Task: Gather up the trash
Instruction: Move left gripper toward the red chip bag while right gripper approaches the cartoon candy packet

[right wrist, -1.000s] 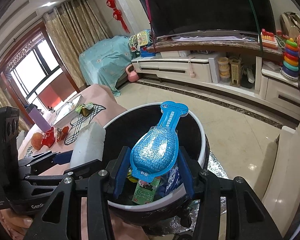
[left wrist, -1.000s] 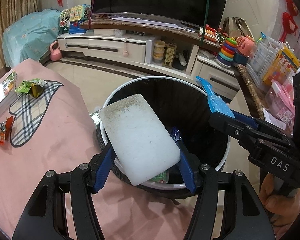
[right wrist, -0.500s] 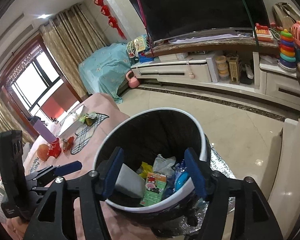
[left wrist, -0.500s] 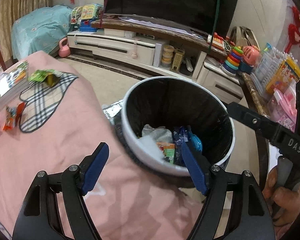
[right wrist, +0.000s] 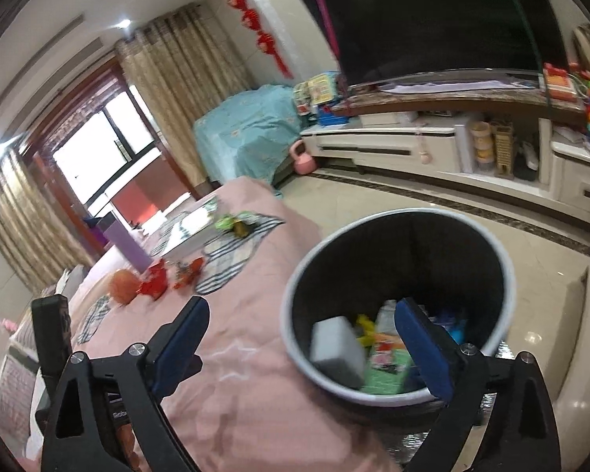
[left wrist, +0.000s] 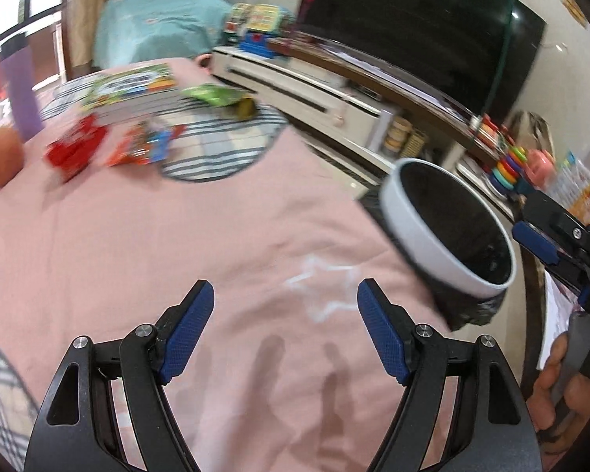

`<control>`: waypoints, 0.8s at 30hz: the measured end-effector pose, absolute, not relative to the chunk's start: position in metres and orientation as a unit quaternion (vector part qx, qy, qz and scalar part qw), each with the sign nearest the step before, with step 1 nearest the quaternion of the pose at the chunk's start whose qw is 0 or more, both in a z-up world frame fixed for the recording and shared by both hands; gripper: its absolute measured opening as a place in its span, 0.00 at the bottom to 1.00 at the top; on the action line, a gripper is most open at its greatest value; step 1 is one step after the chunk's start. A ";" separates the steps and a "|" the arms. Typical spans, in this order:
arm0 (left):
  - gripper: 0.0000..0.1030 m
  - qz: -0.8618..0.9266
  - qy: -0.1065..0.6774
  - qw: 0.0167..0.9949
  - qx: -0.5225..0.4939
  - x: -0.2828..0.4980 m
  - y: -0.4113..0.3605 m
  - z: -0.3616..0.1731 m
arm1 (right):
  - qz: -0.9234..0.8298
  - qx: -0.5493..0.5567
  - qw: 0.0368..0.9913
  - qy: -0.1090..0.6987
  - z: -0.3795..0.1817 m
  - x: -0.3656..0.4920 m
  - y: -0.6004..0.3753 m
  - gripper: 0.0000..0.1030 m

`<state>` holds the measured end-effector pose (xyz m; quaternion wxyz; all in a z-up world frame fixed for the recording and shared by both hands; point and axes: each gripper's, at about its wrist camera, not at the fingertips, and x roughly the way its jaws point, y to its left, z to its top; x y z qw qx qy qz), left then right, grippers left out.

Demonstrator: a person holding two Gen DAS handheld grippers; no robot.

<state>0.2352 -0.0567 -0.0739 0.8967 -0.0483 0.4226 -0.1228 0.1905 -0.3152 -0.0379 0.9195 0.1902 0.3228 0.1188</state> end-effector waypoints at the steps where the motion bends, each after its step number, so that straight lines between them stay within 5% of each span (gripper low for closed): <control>1: 0.75 -0.115 0.421 0.898 -0.050 0.234 -0.049 -0.074 | 0.130 0.187 0.918 0.325 -0.038 0.192 -0.304 0.94; 24: 0.75 -0.003 0.409 0.907 -0.103 0.249 0.094 -0.088 | 0.223 0.121 0.898 0.359 -0.075 0.235 -0.159 0.98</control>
